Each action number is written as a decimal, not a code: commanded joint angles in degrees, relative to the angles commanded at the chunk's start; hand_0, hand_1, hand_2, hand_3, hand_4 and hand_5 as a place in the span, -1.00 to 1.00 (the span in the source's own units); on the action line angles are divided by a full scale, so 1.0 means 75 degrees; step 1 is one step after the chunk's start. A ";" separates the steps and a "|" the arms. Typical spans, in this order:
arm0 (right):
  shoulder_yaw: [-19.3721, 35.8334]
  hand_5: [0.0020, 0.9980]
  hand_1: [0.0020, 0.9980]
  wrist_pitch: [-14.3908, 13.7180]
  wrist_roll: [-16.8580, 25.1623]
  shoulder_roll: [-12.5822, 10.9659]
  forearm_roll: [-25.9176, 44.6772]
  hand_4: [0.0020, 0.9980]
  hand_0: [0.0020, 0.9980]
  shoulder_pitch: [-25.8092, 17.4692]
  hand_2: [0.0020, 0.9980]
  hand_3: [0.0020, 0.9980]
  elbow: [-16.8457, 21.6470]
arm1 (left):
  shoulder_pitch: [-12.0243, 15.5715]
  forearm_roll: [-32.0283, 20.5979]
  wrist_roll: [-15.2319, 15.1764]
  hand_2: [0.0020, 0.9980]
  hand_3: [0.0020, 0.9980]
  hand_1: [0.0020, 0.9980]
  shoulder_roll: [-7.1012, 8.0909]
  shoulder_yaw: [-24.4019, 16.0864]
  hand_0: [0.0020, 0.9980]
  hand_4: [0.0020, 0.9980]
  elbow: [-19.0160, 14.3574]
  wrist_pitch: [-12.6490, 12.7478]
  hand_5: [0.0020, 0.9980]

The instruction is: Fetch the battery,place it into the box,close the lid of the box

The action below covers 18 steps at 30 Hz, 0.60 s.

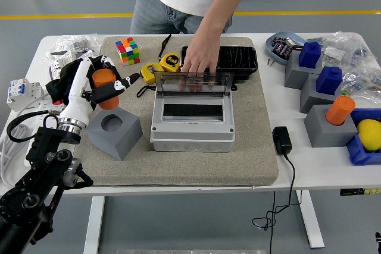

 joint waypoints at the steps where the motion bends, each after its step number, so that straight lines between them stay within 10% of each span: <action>1: 0.0002 1.00 0.47 0.0000 0.0000 -0.0004 -0.0001 1.00 0.59 0.0003 0.46 0.56 0.0001 | -0.0049 0.0232 0.0022 -0.93 -0.96 -1.00 0.0036 0.0024 -0.96 1.00 -0.0129 0.0109 -0.68; 2: 0.0014 1.00 0.47 0.0001 0.0000 -0.0010 -0.0012 1.00 0.59 0.0013 0.46 0.56 -0.0002 | -0.0141 0.0513 0.0086 -0.95 -1.00 -1.00 0.0090 0.0077 -0.95 1.00 -0.0304 0.0296 -0.44; 7: 0.0037 1.00 0.47 -0.0006 -0.0001 -0.0042 -0.0025 1.00 0.59 0.0061 0.46 0.56 -0.0001 | -0.0543 0.2088 0.0458 -0.95 -1.00 -1.00 0.0292 0.0471 -0.95 1.00 -0.0837 0.0875 -0.44; 8: 0.0041 1.00 0.47 -0.0006 -0.0001 -0.0044 -0.0028 1.00 0.59 0.0064 0.46 0.56 -0.0001 | -0.0570 0.2320 0.0483 -0.97 -1.00 -1.00 0.0306 0.0512 -0.95 1.00 -0.0858 0.0896 -0.13; 18: 0.0173 1.00 0.47 0.0017 -0.0013 -0.0124 -0.0139 1.00 0.59 0.0127 0.46 0.56 -0.0018 | -0.1450 0.4563 0.1283 -0.97 -1.00 -1.00 0.0530 0.2085 -0.93 1.00 -0.0557 0.0907 0.05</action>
